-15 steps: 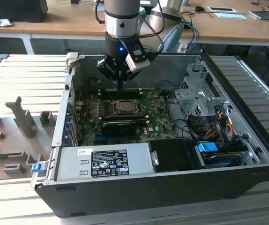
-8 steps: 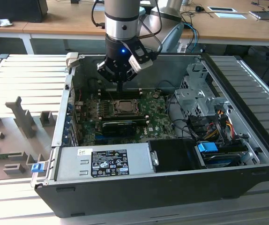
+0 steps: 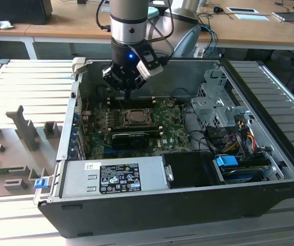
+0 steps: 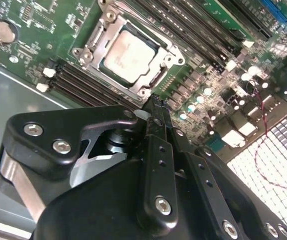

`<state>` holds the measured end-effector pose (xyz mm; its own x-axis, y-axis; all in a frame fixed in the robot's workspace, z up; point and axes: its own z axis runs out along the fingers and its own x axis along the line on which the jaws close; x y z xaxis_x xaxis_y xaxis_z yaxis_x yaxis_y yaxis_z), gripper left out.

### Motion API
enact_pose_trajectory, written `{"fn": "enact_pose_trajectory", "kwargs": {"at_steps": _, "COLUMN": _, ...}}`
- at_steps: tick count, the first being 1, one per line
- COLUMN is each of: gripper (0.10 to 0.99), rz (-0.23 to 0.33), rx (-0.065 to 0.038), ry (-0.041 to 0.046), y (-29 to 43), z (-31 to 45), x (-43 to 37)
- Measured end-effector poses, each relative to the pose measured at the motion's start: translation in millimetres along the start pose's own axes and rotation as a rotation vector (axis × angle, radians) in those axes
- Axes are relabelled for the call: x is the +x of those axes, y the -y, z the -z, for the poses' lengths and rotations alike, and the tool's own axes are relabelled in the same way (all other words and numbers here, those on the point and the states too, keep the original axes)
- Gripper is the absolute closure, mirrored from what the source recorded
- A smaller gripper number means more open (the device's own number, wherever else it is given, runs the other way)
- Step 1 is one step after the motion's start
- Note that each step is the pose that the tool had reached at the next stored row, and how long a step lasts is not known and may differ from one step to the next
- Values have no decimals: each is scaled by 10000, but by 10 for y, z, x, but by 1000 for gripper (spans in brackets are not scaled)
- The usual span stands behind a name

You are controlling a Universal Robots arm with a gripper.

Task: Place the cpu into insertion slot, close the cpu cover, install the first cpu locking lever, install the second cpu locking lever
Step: 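Install the first cpu locking lever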

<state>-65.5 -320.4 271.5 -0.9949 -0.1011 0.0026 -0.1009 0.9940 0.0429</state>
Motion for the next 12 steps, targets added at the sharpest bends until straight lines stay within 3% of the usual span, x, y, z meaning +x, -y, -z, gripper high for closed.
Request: {"fn": "enact_pose_trajectory", "kwargs": {"at_steps": 12, "gripper": 980, "rz": 2, "rx": 1, "ry": 1, "y": -11, "z": -9, "x": 114}}
